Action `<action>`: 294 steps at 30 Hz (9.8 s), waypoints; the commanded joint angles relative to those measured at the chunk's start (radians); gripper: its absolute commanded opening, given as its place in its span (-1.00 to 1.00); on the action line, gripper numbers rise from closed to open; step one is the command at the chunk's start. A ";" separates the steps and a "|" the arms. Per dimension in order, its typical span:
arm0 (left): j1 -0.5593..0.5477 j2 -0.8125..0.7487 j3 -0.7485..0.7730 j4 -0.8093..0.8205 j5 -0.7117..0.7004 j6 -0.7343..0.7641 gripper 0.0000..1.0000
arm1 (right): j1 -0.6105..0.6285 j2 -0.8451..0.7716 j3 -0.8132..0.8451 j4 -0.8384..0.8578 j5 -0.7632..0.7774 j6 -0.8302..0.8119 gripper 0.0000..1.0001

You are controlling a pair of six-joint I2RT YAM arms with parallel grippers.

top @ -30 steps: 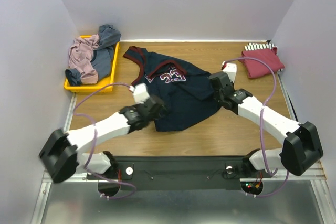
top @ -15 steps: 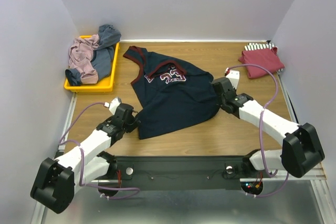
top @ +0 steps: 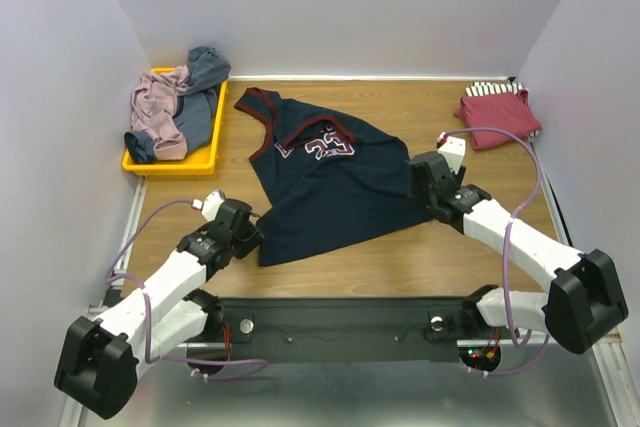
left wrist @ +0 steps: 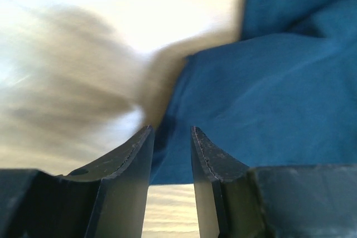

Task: Fold and stack the tank tops
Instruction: Flatten the tank top out

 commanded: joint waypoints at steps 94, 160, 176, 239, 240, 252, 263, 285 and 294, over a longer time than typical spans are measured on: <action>0.337 0.026 0.779 0.049 0.271 0.348 -1.00 | -0.122 -0.064 0.686 -0.120 -0.308 -0.048 -0.99; 0.546 0.508 0.952 0.790 0.713 0.048 -1.00 | -0.351 0.216 0.812 0.371 -0.463 -0.041 -0.99; 0.417 -0.185 -0.076 0.251 0.494 0.081 -1.00 | -0.352 -0.312 -0.303 0.106 -0.749 0.234 -0.99; 0.305 0.357 0.315 0.270 0.343 0.172 -0.03 | -0.254 0.267 -0.026 0.158 -0.400 0.188 0.29; 0.303 0.362 0.313 0.273 0.343 0.170 -0.03 | -0.269 0.286 -0.015 0.158 -0.404 0.184 0.28; 0.274 0.403 0.324 0.299 0.322 0.147 -0.03 | -0.493 0.389 0.058 0.185 -0.538 0.109 0.29; 0.363 0.702 0.684 0.226 0.139 0.181 -0.11 | -0.024 0.119 0.108 0.078 -0.443 0.118 0.28; 0.354 1.123 1.045 0.220 0.090 0.479 -0.22 | 0.791 0.560 0.462 -0.059 -0.178 0.214 0.12; 0.351 1.147 1.040 0.240 0.102 0.485 -0.21 | 0.794 0.666 0.528 -0.065 -0.110 0.216 0.13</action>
